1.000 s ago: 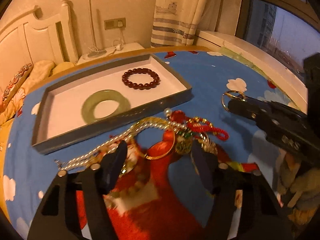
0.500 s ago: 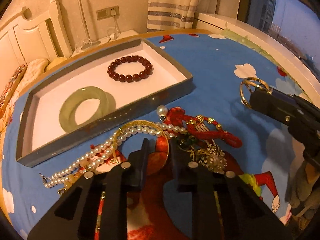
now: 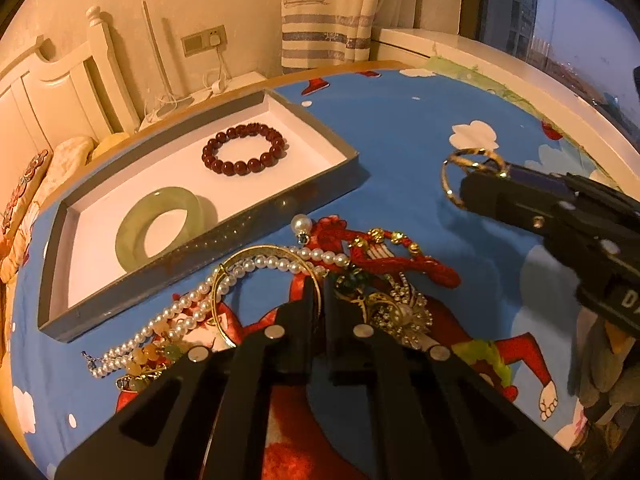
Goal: Organize jewelry
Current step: 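Grasp the gold bangle with the left tool while the right tool holds the ring, then place the gold bangle in the tray with the left tool while the right tool sets the ring there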
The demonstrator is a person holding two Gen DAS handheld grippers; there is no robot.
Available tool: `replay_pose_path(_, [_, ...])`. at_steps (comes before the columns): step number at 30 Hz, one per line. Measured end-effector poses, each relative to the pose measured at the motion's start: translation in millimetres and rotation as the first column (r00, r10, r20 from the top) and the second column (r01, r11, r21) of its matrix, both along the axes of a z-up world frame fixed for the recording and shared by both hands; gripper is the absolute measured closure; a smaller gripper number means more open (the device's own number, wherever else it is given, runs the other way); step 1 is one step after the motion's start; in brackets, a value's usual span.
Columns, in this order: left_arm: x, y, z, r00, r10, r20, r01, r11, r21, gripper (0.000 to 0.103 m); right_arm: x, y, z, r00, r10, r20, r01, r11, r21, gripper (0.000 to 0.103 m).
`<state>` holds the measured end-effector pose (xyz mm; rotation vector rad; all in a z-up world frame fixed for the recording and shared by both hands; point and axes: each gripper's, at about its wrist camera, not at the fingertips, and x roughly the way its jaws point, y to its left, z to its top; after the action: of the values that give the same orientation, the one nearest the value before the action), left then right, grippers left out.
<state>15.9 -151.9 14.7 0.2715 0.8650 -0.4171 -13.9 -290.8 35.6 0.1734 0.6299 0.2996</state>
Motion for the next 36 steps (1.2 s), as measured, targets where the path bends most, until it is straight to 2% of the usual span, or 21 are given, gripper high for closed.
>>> replay_pose_path(12, [-15.8,2.9,20.4,0.998,-0.004,0.069,0.006,0.999,-0.032,0.099,-0.6,2.6,-0.2,1.000,-0.010,0.002,0.010,1.000,-0.018,0.072])
replay_pose_path(21, [-24.2,35.4,46.3,0.988,0.054,0.148,-0.043,0.996,-0.078,0.099,-1.4,3.5,0.2,1.000,-0.011,0.006,0.011,1.000,-0.024,0.072])
replay_pose_path(28, [-14.8,68.1,54.8,0.980,0.114,0.163,-0.100,0.991,-0.089,0.099,6.0,22.9,15.7,0.999,0.035,0.038,-0.033,0.998,-0.053,0.072])
replay_pose_path(36, [13.1,87.7,61.1,0.979,0.132,0.153,-0.120,0.989,-0.083,0.099,35.9,59.0,27.5,0.994,0.099,0.044,-0.093,0.989,-0.118,0.072])
